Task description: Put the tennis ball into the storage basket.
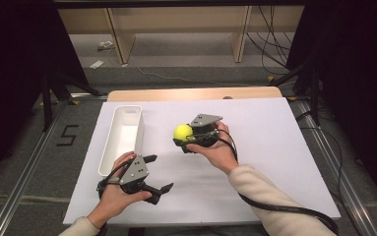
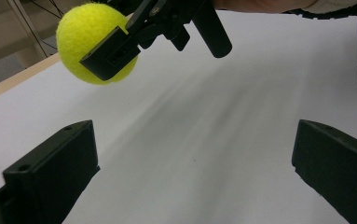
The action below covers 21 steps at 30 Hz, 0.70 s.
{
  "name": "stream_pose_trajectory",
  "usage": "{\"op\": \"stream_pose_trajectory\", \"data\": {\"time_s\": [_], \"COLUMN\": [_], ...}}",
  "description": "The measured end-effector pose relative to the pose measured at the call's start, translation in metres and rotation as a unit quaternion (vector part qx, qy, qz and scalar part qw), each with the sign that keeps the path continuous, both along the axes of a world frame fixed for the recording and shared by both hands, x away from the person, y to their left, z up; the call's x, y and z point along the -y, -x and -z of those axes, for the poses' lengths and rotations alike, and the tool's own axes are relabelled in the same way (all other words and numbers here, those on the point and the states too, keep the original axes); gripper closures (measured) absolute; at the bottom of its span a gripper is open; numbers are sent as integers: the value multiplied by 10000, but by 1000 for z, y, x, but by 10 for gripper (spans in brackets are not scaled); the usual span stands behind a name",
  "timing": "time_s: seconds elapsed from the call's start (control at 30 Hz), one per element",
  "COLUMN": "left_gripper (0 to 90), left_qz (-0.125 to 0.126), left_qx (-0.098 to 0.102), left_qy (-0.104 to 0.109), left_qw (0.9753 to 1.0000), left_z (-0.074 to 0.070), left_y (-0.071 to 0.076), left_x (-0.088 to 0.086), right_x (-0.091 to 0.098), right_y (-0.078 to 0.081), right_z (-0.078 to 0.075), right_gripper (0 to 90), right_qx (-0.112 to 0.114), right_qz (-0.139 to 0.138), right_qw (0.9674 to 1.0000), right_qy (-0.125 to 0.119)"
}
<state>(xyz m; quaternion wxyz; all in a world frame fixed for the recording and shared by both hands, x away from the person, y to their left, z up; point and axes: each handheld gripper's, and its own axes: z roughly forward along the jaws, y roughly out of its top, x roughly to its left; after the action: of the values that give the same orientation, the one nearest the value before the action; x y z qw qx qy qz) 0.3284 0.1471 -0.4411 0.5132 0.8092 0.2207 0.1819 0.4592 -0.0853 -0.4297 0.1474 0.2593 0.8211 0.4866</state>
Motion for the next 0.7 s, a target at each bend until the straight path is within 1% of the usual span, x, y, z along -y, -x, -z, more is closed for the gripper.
{"op": "stream_pose_trajectory", "data": {"time_s": [0.7], "left_gripper": [0], "left_qz": [4], "left_qx": [8], "left_qy": [-7], "left_qw": [10000], "left_z": [0], "left_y": [0], "left_x": [0], "right_x": [-9], "right_y": [-1], "right_z": [-5], "right_gripper": [259], "right_qx": [35], "right_qz": [-110], "right_qw": [9999], "right_qy": [-107]}}
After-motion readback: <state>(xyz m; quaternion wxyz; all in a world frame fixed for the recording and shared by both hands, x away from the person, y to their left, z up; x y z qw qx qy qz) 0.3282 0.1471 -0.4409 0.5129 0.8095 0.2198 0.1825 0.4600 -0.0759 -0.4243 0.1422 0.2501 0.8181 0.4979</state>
